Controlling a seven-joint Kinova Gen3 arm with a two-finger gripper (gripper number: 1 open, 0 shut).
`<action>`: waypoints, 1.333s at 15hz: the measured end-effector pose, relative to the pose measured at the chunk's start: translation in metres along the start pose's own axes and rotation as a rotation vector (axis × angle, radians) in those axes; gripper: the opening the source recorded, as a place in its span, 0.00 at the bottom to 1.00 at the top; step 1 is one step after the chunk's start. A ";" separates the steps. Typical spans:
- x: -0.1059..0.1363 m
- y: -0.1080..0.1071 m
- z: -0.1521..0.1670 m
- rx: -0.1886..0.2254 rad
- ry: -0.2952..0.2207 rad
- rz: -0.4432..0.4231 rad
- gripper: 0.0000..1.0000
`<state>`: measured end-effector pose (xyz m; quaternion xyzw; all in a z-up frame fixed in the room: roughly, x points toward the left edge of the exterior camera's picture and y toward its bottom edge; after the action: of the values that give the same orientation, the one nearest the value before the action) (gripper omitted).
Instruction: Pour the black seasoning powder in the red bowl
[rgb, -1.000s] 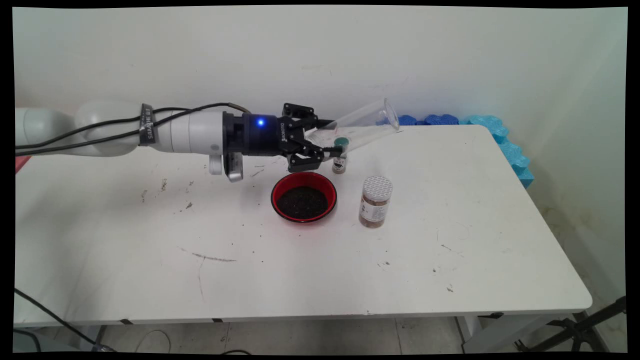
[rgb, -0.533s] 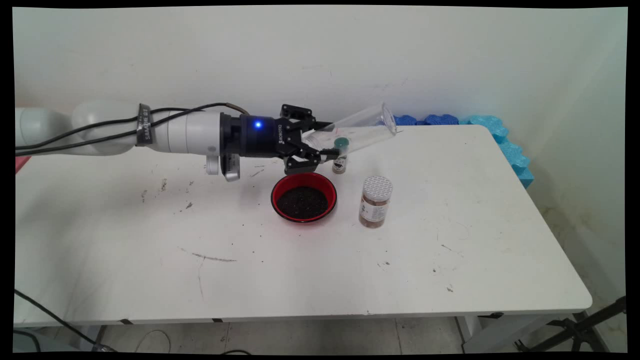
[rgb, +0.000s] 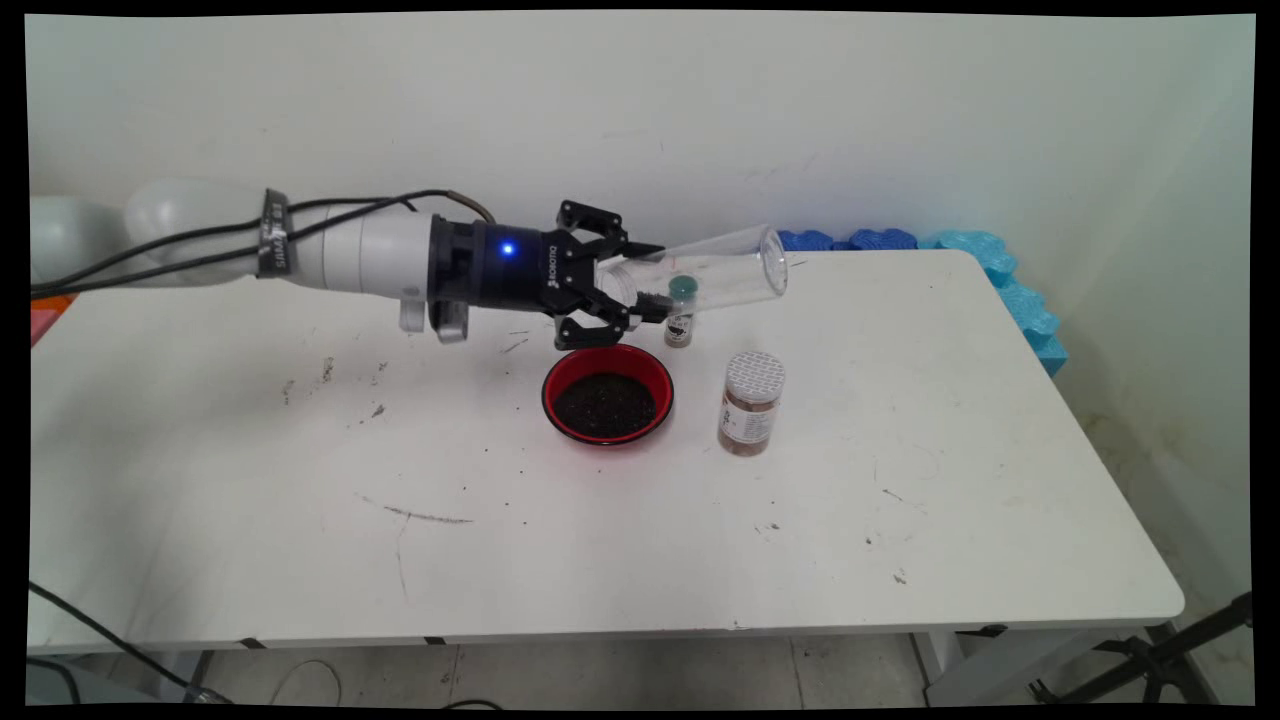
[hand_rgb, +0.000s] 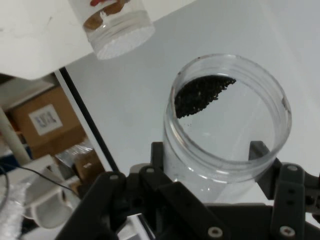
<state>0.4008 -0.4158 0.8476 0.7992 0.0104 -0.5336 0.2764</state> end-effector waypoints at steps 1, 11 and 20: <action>-0.002 0.001 -0.001 0.004 0.003 0.020 0.00; -0.033 0.019 -0.022 0.069 0.038 0.320 0.00; -0.079 0.026 -0.045 0.184 0.021 0.710 0.00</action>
<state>0.4125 -0.3956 0.9395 0.7800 -0.3130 -0.3947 0.3712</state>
